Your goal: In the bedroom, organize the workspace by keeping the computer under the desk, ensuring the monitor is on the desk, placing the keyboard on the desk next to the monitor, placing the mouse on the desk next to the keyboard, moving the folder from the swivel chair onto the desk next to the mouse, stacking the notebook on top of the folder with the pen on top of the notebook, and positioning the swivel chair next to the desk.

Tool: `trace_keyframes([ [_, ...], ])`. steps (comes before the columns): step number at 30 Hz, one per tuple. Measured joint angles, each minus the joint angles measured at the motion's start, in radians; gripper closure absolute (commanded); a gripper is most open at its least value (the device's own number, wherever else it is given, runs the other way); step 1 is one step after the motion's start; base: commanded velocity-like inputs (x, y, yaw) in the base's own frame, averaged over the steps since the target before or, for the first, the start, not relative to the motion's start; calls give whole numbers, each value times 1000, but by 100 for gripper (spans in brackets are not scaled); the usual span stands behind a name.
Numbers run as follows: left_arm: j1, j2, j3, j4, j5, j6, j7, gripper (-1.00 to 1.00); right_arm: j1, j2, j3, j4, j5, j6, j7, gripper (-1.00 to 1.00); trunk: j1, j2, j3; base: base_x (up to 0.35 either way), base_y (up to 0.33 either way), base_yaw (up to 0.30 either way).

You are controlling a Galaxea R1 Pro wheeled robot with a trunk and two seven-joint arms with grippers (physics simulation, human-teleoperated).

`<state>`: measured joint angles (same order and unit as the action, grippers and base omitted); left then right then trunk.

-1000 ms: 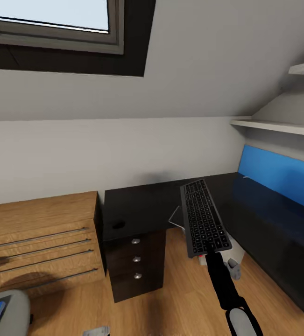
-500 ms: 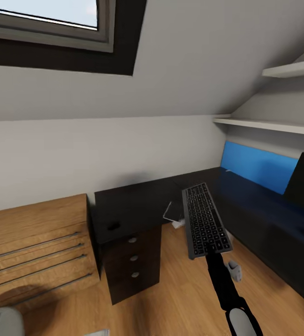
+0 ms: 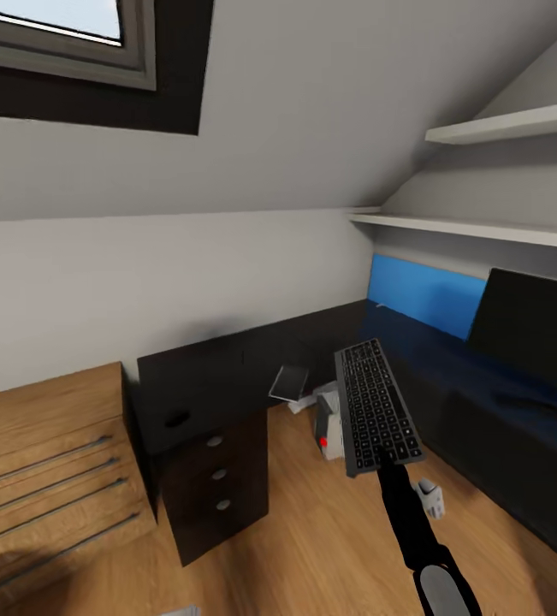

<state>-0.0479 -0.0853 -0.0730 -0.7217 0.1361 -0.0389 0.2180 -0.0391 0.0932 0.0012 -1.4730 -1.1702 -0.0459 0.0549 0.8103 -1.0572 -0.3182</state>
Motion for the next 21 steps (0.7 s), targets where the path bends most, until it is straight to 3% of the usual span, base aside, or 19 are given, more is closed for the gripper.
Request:
trace_keyframes([
  [10,0,-2,1,2,-1,0,0,-100,0,-2,-1,1,-1,0,-18,100,0,0,-4,-76,237,-262],
  [13,0,-2,1,2,-1,0,0,-100,0,-2,-4,4,-3,-6,-59,100,0,0,-5,-157,266,-262],
  [21,0,0,1,2,-1,-1,1,-100,-1,-2,-6,17,-5,-30,-73,100,0,0,-8,-141,40,-262],
])
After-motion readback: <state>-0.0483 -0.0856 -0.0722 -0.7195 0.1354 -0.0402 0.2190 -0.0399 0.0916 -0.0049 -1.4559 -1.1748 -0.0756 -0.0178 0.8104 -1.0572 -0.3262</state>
